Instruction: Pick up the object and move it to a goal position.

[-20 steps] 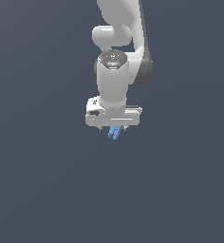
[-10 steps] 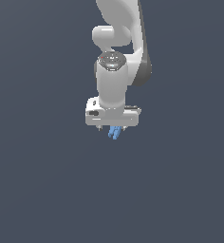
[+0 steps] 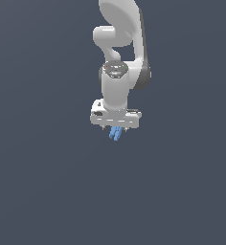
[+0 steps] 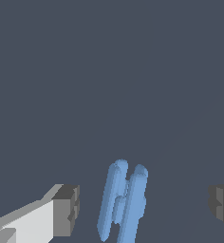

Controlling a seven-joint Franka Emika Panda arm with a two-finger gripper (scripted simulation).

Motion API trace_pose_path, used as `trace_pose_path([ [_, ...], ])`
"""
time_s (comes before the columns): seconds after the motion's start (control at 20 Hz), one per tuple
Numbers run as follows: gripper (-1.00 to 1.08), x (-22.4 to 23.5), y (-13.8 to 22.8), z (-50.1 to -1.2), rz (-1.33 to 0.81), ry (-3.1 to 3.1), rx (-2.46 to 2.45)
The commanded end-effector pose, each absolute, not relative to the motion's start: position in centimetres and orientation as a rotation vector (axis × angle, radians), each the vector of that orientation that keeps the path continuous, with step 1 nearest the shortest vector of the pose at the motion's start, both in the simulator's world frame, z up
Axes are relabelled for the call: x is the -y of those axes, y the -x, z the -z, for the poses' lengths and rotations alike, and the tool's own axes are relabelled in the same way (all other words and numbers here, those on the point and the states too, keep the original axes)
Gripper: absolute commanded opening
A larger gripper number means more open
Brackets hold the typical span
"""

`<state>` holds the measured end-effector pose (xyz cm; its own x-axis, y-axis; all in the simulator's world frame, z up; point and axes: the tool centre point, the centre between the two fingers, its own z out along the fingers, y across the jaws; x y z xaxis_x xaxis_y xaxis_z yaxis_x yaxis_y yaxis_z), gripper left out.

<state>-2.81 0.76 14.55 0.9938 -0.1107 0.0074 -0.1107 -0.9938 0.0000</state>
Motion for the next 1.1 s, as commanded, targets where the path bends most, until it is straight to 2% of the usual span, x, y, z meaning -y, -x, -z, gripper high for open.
trace_pose_path([
  [0.0, 1.0, -1.1, 4.1, -13.2, -0.009, -3.133, 0.238],
  [0.55, 1.0, -1.8, 8.8, -9.2, -0.001, -3.109, 0.454],
  [1.05, 1.0, -1.9, 9.5, -8.5, 0.001, -3.105, 0.479],
])
